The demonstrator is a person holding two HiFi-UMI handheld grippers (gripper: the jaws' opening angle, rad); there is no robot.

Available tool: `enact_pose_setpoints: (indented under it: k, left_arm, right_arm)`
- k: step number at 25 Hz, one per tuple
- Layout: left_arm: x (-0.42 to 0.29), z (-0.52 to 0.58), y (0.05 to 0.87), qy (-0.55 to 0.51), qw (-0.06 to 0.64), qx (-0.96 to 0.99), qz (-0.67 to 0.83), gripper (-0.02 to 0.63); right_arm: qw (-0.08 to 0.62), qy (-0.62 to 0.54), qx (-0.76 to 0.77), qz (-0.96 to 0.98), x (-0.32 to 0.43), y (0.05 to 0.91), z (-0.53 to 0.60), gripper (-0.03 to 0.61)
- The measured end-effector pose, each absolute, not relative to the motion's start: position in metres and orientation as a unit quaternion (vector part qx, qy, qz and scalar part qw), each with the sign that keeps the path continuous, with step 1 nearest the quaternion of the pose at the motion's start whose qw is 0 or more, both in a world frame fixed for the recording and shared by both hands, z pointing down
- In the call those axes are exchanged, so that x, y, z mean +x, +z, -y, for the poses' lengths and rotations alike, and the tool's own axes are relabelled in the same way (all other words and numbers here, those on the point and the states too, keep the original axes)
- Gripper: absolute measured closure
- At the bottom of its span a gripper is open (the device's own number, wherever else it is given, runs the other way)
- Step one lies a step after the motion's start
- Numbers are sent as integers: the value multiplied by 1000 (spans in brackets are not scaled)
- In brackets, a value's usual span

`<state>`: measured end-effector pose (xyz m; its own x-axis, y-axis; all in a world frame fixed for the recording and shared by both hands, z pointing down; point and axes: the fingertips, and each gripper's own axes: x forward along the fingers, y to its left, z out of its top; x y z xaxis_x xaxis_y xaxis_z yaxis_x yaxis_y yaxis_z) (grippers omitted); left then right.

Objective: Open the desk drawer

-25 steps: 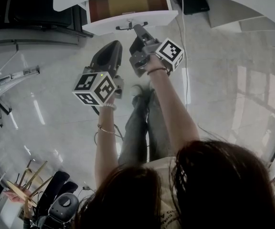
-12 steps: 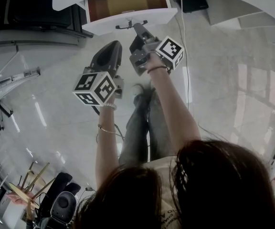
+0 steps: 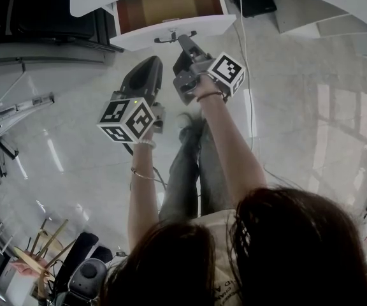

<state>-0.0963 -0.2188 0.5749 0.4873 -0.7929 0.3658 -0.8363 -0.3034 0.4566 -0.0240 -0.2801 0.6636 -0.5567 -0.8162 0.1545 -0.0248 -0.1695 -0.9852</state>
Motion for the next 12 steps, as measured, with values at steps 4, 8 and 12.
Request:
enact_pose_setpoints:
  k: [4, 8, 12]
  left_arm:
    - [-98, 220, 577, 38, 308, 806, 503, 615]
    - [-96, 221, 575, 39, 308, 807, 502, 615]
    - [-97, 219, 575, 40, 308, 807, 503, 615]
  right_arm:
    - [293, -672, -369, -571, -27, 667, 279, 554]
    - [291, -674, -368, -571, -26, 667, 278, 554]
    - [291, -674, -365, -572, -26, 667, 278, 554]
